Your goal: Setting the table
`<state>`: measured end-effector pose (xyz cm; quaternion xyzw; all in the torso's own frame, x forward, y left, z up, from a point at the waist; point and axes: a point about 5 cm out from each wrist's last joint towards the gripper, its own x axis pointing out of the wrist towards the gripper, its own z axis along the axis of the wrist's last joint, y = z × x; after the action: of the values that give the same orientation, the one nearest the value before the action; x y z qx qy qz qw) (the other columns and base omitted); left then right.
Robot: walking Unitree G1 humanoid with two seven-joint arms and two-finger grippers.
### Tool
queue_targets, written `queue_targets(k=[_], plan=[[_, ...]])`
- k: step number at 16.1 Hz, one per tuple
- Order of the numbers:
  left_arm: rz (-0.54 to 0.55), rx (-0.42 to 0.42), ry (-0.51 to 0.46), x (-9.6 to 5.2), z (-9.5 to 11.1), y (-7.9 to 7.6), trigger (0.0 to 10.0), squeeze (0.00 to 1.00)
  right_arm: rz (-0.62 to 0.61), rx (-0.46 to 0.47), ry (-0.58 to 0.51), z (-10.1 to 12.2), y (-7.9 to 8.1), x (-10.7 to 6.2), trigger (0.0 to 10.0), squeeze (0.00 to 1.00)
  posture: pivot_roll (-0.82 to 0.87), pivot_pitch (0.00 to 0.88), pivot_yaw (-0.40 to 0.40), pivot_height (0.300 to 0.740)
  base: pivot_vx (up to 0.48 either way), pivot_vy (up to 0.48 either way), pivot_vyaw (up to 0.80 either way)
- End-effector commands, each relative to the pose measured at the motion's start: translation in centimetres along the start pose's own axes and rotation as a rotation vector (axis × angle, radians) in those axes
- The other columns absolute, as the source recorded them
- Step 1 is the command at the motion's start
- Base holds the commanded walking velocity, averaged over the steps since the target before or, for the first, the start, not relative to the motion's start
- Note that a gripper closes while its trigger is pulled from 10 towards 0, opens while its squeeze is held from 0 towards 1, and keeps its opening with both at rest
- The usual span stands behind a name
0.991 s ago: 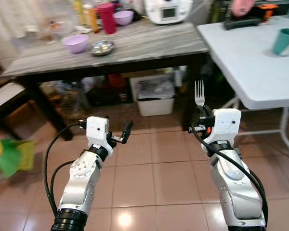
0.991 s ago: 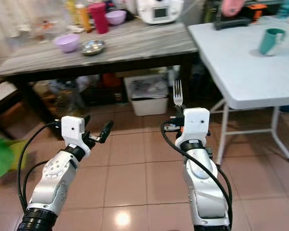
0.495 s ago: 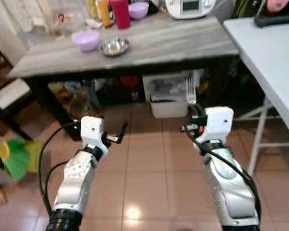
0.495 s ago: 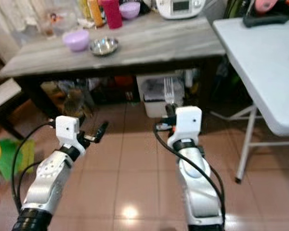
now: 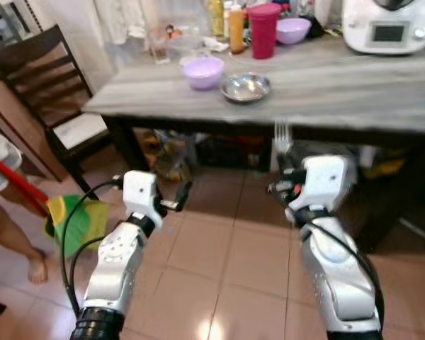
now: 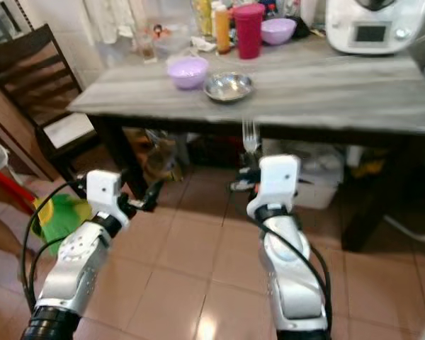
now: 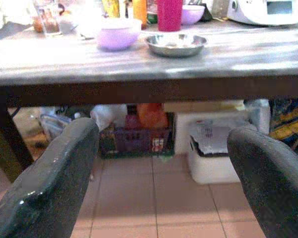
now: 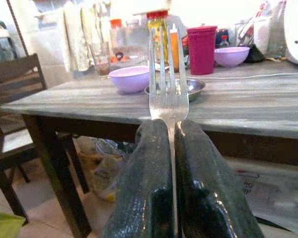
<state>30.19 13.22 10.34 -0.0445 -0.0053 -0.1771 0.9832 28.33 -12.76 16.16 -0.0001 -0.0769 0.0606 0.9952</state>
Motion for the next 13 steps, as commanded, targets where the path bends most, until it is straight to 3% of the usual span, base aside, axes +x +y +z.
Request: queue_targets(k=[1, 3, 10, 13], plan=[[-0.029, 0.013, -0.02, 0.36, 0.57, -0.64, 10.0, 0.0, -0.017, -0.001, -0.016, 0.35, -0.55, -0.04, 10.0, 0.0, -0.25, 0.053, 0.137, 0.74, 0.48, 0.0, 0.0], [-0.034, 0.013, -0.013, 0.33, 0.44, -0.79, 10.0, 0.0, -0.03, 0.014, -0.001, 0.22, -0.64, 0.03, 10.0, 0.0, -0.25, 0.055, 0.137, 0.74, 0.48, 0.0, 0.0], [-0.04, 0.012, -0.008, 0.34, 0.32, -0.96, 10.0, 0.0, -0.025, 0.028, -0.006, 0.3, -0.43, 0.14, 10.0, 0.0, -0.25, 0.053, 0.137, 0.74, 0.398, 0.0, -0.71], [-0.046, 0.011, -0.004, 0.32, 0.25, -1.12, 10.0, 0.0, -0.019, 0.027, -0.008, 0.34, -0.23, 0.17, 10.0, 0.0, -0.25, 0.055, 0.137, 0.74, 0.359, 0.0, 0.0]])
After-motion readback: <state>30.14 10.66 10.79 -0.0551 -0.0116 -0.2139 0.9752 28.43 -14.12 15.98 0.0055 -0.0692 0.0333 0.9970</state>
